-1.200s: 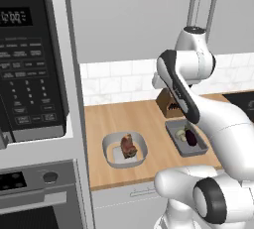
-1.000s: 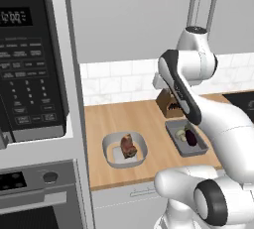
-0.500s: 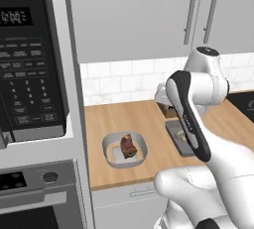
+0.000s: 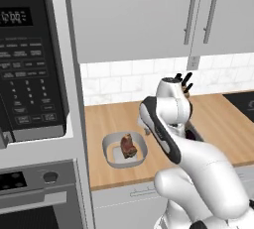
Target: Take the meat container that has the steak and place it on the second highest rack of the freezer. Then take the vegetable container that has the mushroom and eggplant and place it on the highest rack of the freezer.
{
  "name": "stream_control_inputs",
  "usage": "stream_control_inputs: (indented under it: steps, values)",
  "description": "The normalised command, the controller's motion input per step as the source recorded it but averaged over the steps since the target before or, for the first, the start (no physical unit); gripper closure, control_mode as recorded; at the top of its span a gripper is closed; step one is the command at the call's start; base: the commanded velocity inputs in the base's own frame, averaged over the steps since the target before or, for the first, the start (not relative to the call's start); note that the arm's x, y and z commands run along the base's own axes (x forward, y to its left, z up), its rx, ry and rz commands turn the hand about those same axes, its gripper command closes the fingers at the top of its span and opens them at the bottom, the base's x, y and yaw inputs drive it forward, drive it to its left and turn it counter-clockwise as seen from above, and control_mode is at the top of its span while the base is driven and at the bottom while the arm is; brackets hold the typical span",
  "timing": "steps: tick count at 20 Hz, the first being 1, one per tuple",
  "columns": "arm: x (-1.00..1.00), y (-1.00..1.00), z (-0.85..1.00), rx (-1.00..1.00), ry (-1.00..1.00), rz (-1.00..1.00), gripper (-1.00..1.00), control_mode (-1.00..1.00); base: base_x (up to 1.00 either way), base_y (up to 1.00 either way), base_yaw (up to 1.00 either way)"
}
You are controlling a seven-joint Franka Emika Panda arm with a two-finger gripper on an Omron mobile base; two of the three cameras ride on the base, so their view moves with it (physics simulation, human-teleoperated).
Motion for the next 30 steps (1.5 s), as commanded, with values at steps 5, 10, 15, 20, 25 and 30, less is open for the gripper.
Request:
stream_control_inputs:
  steps: [5, 10, 15, 20, 25, 30]
  values:
    - [0.36, 0.03, -0.70, 0.12, 0.10, 0.05, -1.00, -1.00, 0.00, 0.00, 0.00]
    - [0.05, 0.02, -0.45, 0.03, 0.01, 0.10, -1.00, -1.00, 0.00, 0.00, 0.00]
    - [0.04, 0.12, -0.32, 0.01, 0.00, 0.13, -1.00, -1.00, 0.00, 0.00, 0.00]
    - [0.22, 0.14, -0.49, 0.06, 0.02, 0.01, -1.00, -1.00, 0.00, 0.00, 0.00]
    - [0.30, 0.00, -0.37, 0.04, 0.00, 0.00, -1.00, -1.00, 0.00, 0.00, 0.00]
    - [0.18, 0.03, -0.39, 0.00, 0.00, 0.00, -1.00, -1.00, 0.00, 0.00, 0.00]
